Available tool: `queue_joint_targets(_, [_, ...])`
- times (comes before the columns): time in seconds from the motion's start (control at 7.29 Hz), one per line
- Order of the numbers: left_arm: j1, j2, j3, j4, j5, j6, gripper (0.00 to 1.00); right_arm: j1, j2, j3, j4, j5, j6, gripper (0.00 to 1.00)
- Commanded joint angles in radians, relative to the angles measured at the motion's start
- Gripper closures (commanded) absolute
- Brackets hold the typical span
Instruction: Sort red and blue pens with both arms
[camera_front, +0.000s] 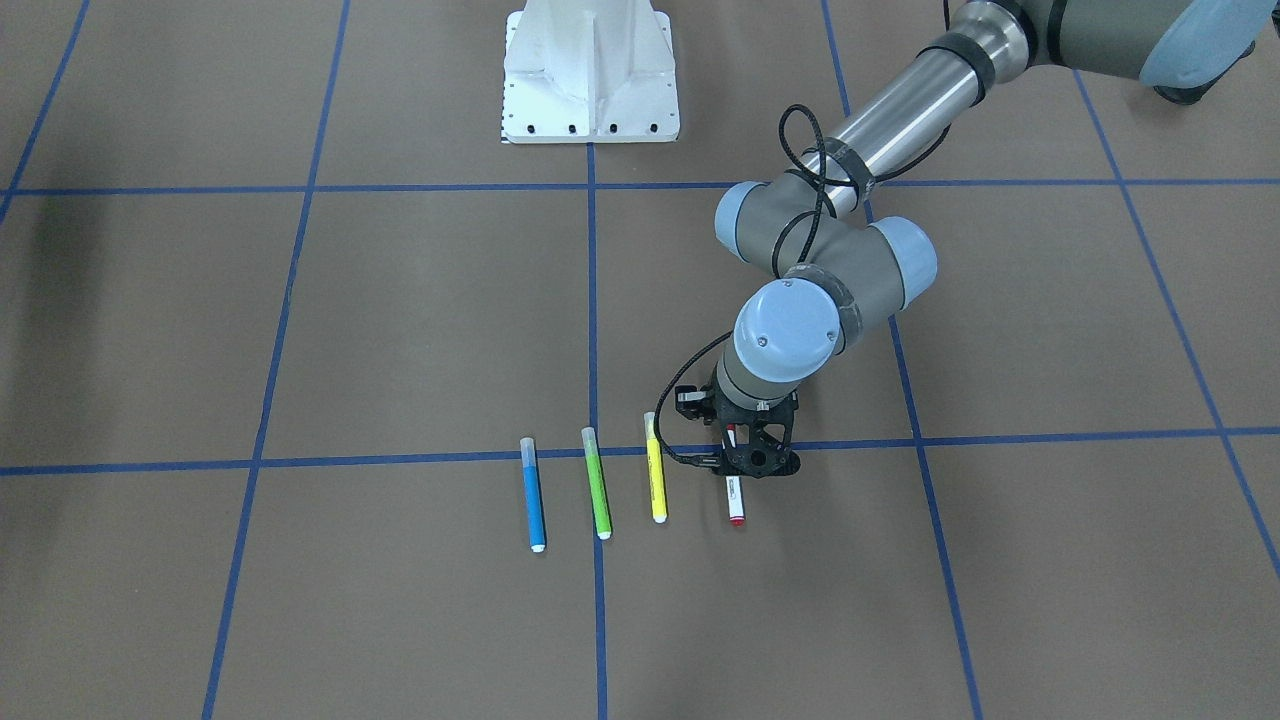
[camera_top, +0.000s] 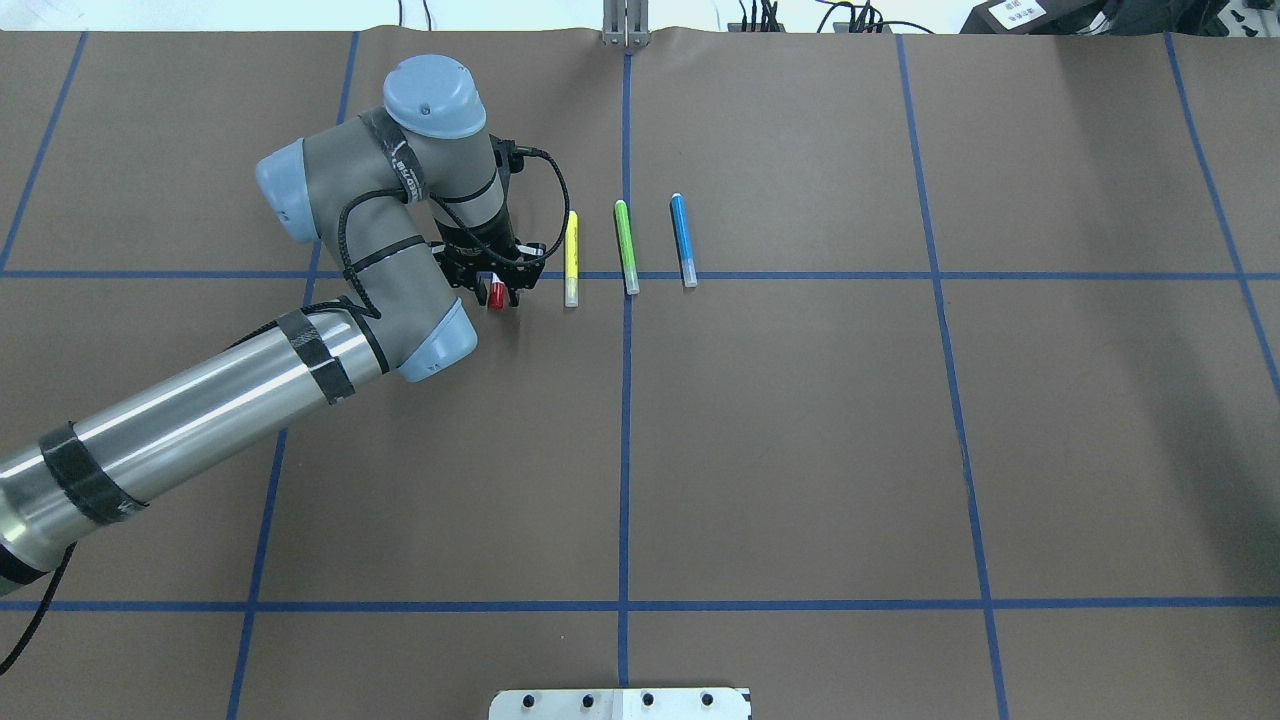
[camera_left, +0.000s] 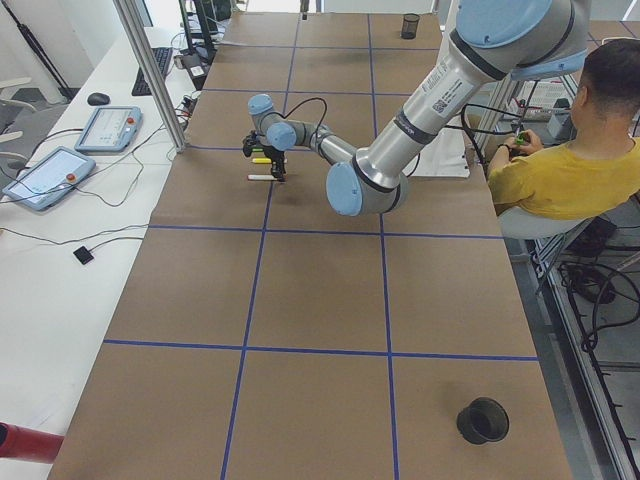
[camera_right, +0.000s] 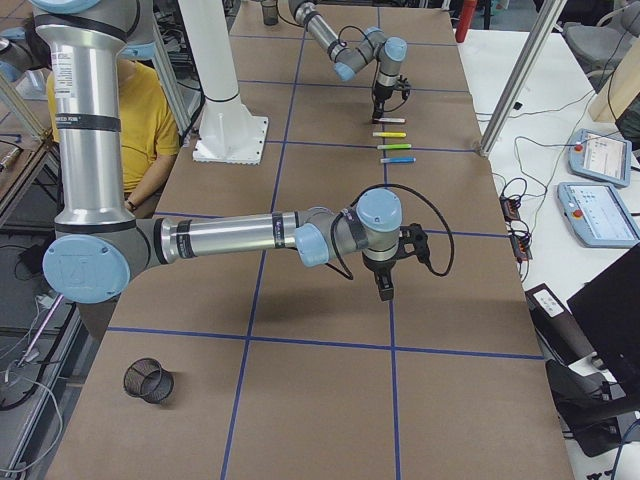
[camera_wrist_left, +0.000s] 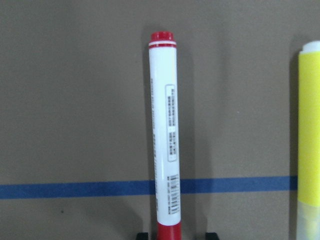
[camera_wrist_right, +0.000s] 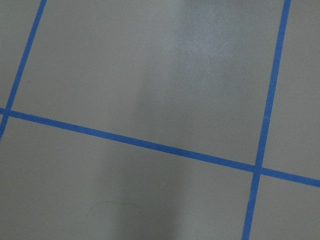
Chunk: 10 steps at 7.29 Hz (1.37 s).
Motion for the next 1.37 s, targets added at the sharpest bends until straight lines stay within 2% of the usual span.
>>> queue_joint_targets(0.0, [0.0, 0.001, 0.0, 0.0, 0.0, 0.001, 0.58, -0.001, 0.001, 0.0, 0.002, 0.0, 0.0, 0.0])
queue_joint_targets(0.27, [0.0, 0.001, 0.002, 0.002, 0.0, 0.001, 0.59, -0.001, -0.001, 0.0, 0.002, 0.0, 0.0, 0.0])
queue_joint_targets(0.69, [0.0, 0.003, 0.0, 0.002, 0.0, 0.001, 0.67, -0.001, -0.001, 0.0, 0.0, 0.0, 0.0, 0.0])
queue_joint_targets(0.82, [0.0, 0.001, -0.001, 0.002, 0.0, 0.001, 0.72, -0.001, -0.001, 0.0, 0.0, 0.0, 0.0, 0.0])
queue_joint_targets(1.1, [-0.001, 0.003, -0.009, 0.005, 0.0, 0.001, 0.94, -0.001, 0.001, 0.0, 0.0, 0.0, 0.0, 0.0])
queue_joint_targets(1.23, [-0.005, 0.003, -0.021, 0.008, 0.0, 0.001, 1.0, -0.001, -0.001, 0.0, 0.0, 0.0, 0.0, 0.0])
